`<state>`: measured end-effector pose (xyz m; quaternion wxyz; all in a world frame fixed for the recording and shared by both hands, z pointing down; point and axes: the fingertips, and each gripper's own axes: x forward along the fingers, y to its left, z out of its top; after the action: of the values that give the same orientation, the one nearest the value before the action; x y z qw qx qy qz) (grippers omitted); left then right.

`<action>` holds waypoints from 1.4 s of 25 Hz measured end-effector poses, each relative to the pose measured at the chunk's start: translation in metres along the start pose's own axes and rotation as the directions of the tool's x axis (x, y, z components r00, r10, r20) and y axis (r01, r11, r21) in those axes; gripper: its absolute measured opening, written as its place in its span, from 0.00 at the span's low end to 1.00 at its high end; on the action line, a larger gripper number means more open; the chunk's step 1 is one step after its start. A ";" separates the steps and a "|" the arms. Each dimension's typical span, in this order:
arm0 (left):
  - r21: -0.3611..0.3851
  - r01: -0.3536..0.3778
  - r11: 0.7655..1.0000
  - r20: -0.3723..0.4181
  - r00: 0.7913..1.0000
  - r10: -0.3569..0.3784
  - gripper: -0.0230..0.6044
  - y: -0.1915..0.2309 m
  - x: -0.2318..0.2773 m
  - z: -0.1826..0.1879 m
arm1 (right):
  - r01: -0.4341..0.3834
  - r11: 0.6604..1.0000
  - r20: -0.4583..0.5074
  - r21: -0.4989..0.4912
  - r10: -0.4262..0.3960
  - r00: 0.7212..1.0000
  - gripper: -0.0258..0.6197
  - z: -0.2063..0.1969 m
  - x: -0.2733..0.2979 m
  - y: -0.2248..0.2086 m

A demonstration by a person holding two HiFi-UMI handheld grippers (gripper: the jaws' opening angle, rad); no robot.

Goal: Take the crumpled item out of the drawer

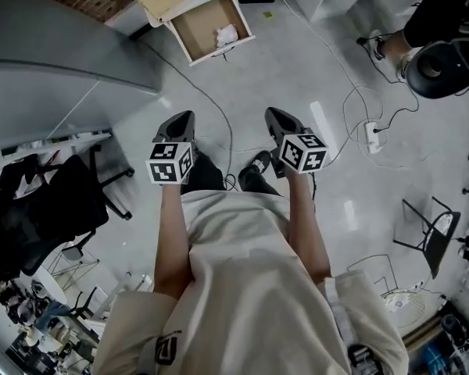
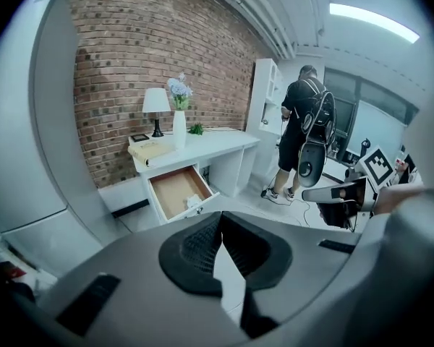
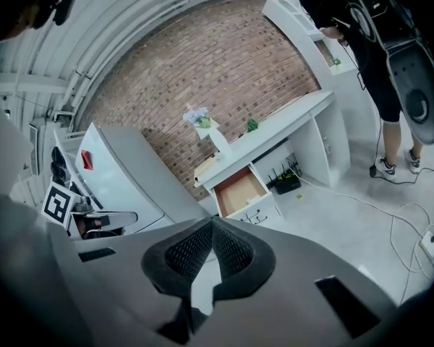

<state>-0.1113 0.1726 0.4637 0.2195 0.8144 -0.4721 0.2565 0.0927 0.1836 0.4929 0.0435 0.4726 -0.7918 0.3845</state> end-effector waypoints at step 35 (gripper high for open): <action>-0.120 0.045 0.992 -0.085 0.995 -0.056 0.06 0.040 0.198 0.010 | 0.029 0.994 -0.238 -0.108 -0.055 0.970 0.08 0.032 0.147 -0.068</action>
<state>-0.0609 0.0184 0.5846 0.2942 0.7997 -0.4554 0.2581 0.0747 0.0398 0.5731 0.1717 0.4363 -0.7894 0.3962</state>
